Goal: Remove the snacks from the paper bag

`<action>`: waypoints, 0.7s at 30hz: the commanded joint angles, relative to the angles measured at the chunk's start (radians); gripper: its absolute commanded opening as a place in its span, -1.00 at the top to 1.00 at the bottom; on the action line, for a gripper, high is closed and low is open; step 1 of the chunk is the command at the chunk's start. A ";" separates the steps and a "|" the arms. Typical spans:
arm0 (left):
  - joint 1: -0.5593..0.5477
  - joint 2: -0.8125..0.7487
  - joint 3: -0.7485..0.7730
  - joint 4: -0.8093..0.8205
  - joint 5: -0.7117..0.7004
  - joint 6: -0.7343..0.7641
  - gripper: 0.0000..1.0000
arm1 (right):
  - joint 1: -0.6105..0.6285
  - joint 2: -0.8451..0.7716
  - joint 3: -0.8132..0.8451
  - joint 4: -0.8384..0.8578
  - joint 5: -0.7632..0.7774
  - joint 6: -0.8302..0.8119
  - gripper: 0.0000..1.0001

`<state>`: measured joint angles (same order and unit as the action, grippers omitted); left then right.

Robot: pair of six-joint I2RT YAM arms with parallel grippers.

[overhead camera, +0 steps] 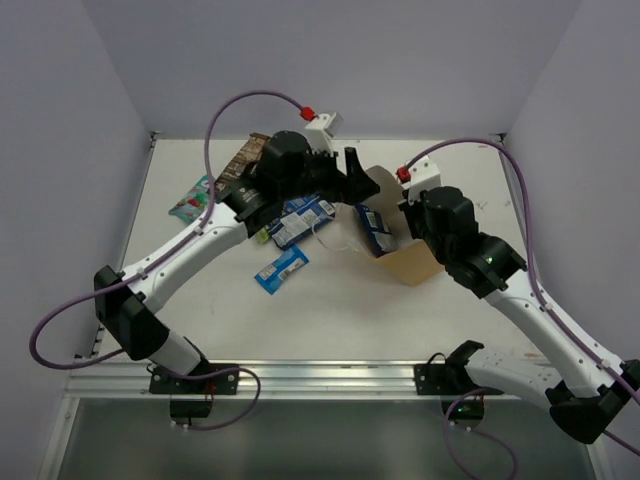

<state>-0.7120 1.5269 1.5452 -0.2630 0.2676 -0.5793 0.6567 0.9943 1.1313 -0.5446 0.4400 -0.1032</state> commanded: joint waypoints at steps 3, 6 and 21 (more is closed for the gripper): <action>-0.118 0.039 -0.083 -0.018 -0.066 -0.122 -0.65 | 0.032 0.032 0.021 0.120 0.057 0.039 1.00; -0.159 0.012 -0.131 0.005 -0.149 -0.168 -0.69 | 0.052 0.033 -0.017 0.146 0.098 0.063 1.00; -0.170 0.136 -0.227 0.039 -0.428 -0.281 -0.86 | 0.210 0.060 -0.103 0.279 0.307 0.132 1.00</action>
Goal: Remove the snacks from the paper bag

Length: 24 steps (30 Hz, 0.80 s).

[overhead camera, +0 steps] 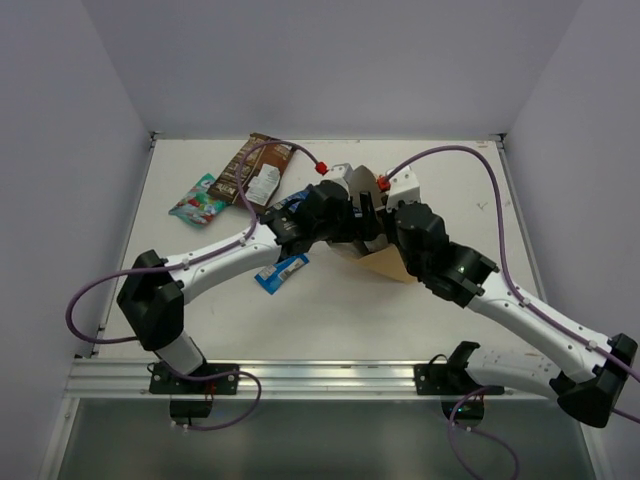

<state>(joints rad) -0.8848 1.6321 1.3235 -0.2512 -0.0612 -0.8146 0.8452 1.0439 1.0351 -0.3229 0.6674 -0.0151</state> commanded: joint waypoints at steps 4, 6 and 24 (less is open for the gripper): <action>0.012 0.060 0.000 -0.025 -0.150 -0.086 -0.85 | 0.041 0.008 -0.004 0.035 0.070 0.115 1.00; 0.017 0.058 -0.024 -0.011 -0.163 -0.103 -0.84 | 0.052 0.008 -0.006 0.028 0.067 0.133 1.00; 0.038 0.155 0.002 0.083 -0.187 -0.089 0.91 | 0.071 -0.001 -0.053 -0.011 0.049 0.219 1.00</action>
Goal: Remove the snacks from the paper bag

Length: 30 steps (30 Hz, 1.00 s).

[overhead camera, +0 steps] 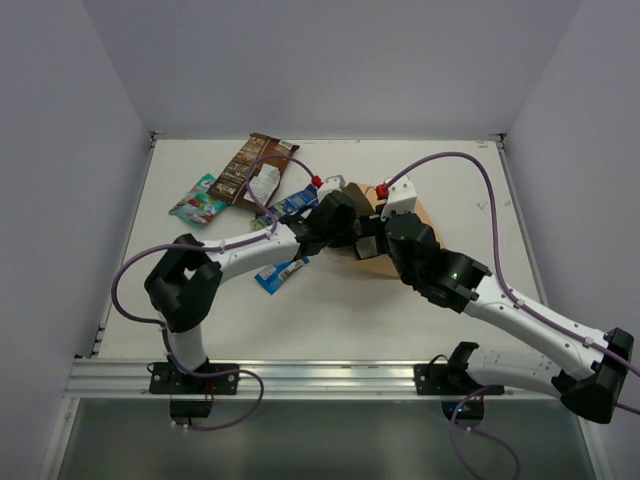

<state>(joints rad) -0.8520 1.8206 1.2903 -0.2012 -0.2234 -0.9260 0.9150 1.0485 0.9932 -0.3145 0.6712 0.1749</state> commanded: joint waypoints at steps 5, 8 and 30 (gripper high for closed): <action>0.005 -0.179 0.052 0.006 0.019 0.082 1.00 | -0.002 -0.028 -0.060 -0.028 0.108 0.008 1.00; 0.005 -0.279 0.078 -0.023 0.056 0.130 1.00 | -0.014 -0.035 -0.090 -0.029 0.125 -0.003 1.00; 0.370 -0.679 0.179 -0.354 0.060 0.398 1.00 | -0.171 -0.096 -0.145 -0.066 0.099 -0.074 1.00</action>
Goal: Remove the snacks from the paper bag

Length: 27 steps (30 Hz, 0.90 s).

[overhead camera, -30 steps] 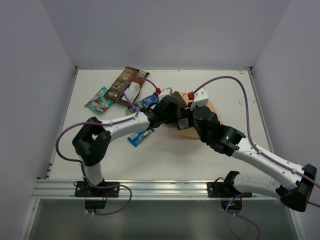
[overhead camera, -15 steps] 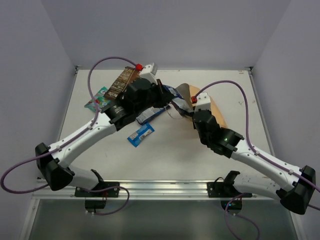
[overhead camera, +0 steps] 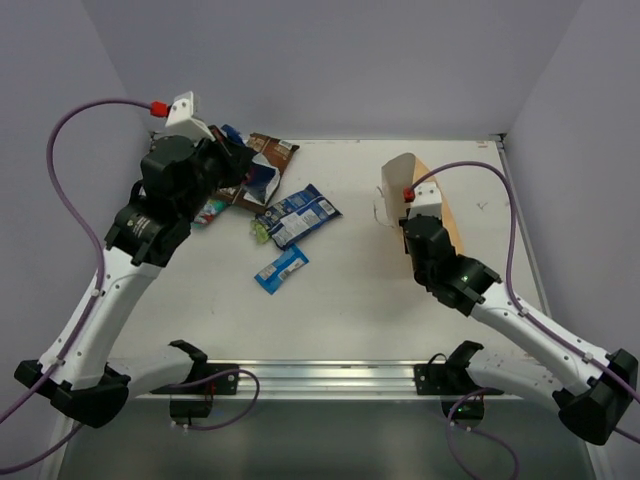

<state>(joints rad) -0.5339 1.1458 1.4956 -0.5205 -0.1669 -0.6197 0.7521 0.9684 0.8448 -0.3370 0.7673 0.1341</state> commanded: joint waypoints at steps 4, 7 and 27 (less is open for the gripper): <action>0.110 0.002 -0.104 -0.018 0.021 0.112 1.00 | -0.008 -0.026 0.072 -0.076 -0.019 -0.063 1.00; 0.162 0.018 -0.178 0.019 0.055 0.136 1.00 | -0.007 -0.042 0.118 -0.089 -0.046 -0.096 1.00; 0.327 -0.173 -0.796 0.148 0.121 0.018 -0.79 | -0.008 -0.080 0.151 0.136 -0.292 -0.544 1.00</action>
<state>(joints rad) -0.2142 1.0481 0.7258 -0.3614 -0.0551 -0.5545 0.7452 0.9276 1.0203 -0.3820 0.5793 -0.2253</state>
